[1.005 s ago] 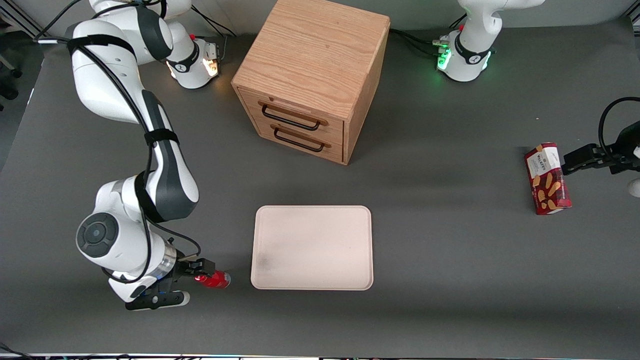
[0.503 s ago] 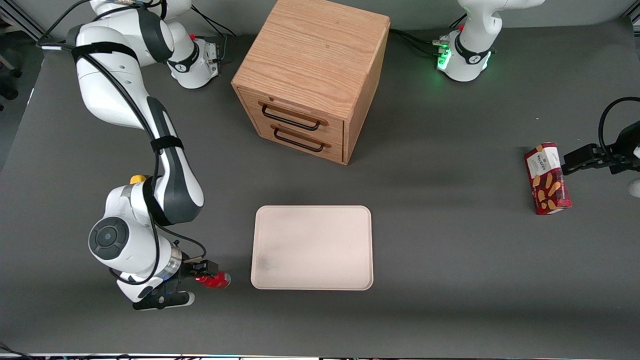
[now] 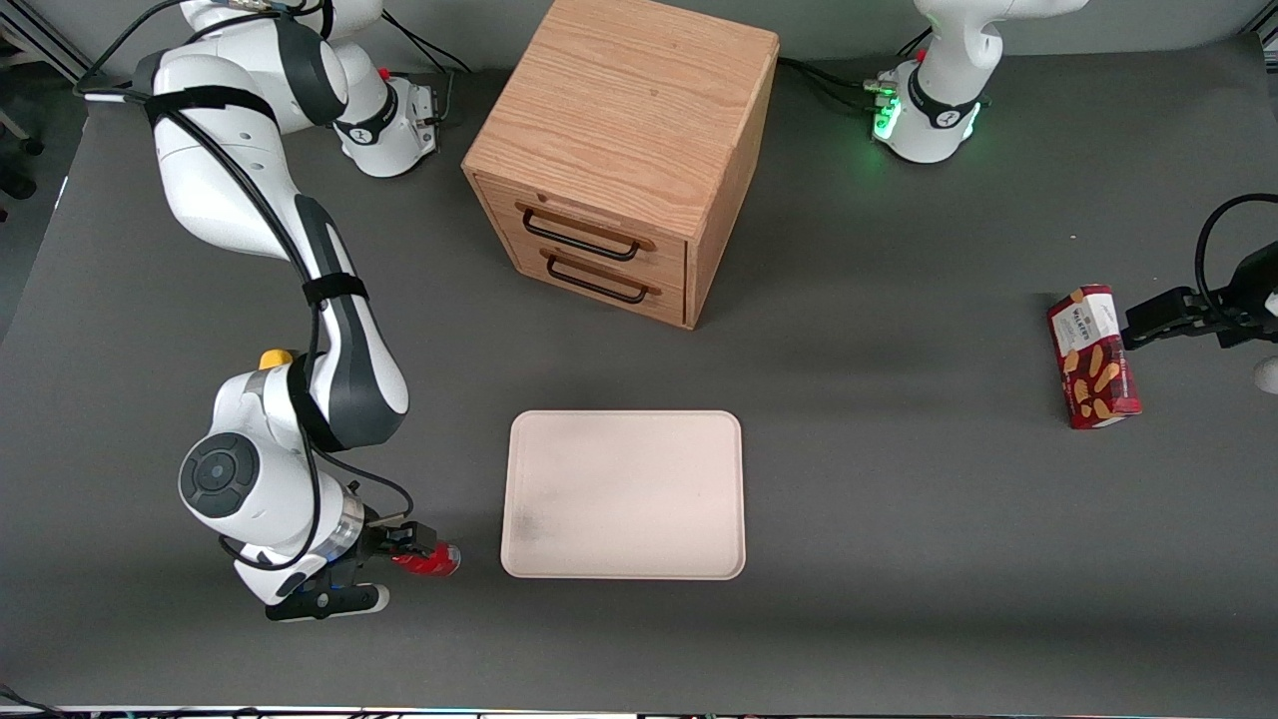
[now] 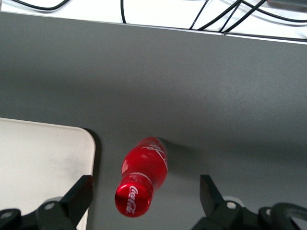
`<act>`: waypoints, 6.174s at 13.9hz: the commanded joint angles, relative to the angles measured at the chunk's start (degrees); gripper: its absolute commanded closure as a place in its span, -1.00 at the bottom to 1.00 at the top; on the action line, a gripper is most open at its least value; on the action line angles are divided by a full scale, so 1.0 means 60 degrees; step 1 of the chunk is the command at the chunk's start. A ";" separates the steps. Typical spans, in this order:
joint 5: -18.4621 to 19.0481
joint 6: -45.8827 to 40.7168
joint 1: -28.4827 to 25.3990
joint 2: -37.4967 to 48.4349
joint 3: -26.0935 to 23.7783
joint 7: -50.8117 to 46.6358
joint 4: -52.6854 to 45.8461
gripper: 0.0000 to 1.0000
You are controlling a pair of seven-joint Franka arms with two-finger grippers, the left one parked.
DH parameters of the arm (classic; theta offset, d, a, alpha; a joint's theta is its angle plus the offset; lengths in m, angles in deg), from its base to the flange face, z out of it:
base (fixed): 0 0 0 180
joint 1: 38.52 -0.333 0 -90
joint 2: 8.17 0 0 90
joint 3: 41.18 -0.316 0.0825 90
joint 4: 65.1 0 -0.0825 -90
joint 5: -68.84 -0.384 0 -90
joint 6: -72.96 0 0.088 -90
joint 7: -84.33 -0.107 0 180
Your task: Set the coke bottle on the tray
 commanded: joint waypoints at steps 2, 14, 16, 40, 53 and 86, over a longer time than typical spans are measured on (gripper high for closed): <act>0.0116 0.0142 -0.0156 0.0001 0.0019 -0.0115 0.0017 -0.60; 0.0145 0.0127 -0.0215 0.0015 0.0019 -0.0071 0.0017 1.00; 0.0160 0.0025 -0.0201 0.0103 0.0019 -0.0056 0.0017 1.00; 0.0101 -0.6392 -0.0244 0.5509 -0.0010 -0.0201 0.0487 1.00; 0.0392 -0.5265 -0.0391 0.4339 -0.2486 -0.4641 -0.0012 1.00; 0.2035 -0.0708 -0.0640 0.0528 -0.2384 -0.4671 0.0647 -0.58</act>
